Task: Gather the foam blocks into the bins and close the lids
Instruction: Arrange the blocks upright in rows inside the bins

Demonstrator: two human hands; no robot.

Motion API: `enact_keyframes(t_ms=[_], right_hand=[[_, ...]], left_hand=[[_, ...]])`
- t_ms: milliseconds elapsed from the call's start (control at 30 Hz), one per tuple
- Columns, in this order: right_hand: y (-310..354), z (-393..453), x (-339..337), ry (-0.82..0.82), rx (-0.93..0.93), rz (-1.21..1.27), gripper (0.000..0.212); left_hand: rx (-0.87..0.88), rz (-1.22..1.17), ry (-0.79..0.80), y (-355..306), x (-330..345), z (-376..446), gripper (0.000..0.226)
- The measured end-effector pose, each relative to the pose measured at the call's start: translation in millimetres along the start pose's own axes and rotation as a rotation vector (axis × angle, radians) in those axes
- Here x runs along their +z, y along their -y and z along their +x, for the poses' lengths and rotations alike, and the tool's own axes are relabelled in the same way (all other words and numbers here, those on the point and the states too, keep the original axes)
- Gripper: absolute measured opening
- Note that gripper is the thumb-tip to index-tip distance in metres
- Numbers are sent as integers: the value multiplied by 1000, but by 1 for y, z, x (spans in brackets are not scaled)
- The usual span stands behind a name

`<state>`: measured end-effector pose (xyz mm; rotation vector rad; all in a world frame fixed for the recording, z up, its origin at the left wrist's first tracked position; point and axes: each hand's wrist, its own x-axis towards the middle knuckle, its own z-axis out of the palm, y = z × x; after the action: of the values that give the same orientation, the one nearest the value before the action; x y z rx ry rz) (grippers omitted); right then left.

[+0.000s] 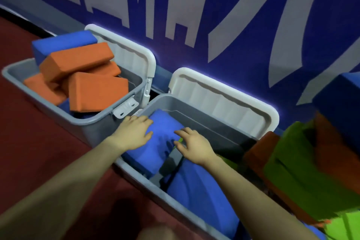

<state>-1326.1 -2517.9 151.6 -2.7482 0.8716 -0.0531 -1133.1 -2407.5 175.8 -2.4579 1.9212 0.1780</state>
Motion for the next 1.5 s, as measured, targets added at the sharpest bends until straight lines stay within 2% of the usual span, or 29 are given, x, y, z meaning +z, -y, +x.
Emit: enact_keyframes(t_ms=[100, 233, 400, 533, 667, 833, 967, 1100, 1200, 1267, 1367, 1500], right_hand=[[8, 12, 20, 97, 2, 9, 48], [18, 27, 48, 182, 18, 17, 54], [21, 33, 93, 208, 189, 175, 61], [27, 21, 111, 204, 295, 178, 92], [43, 27, 114, 118, 439, 340, 108], [69, 46, 104, 54, 599, 267, 110], [89, 40, 85, -60, 719, 360, 81], [93, 31, 54, -203, 786, 325, 55], [87, 20, 39, -279, 841, 373, 45], [82, 7, 34, -229, 828, 366, 54], [72, -5, 37, -193, 822, 330, 88], [60, -3, 42, -247, 831, 184, 112]], left_hand=[[25, 106, 90, 14, 22, 5, 53], [24, 230, 213, 32, 48, 13, 75], [245, 320, 226, 57, 76, 29, 96], [408, 332, 235, 72, 88, 44, 116], [577, 241, 190, 83, 90, 61, 100], [673, -155, 163, 97, 81, 77, 80], [712, -368, 75, 98, 65, 86, 73], [555, -574, 71, 79, 48, 96, 81], [499, -711, 103, 56, 43, 93, 73], [546, -677, 63, 39, 38, 90, 76], [586, -589, -26, 16, 33, 95, 84], [566, -645, -105, 0, 33, 107, 75]])
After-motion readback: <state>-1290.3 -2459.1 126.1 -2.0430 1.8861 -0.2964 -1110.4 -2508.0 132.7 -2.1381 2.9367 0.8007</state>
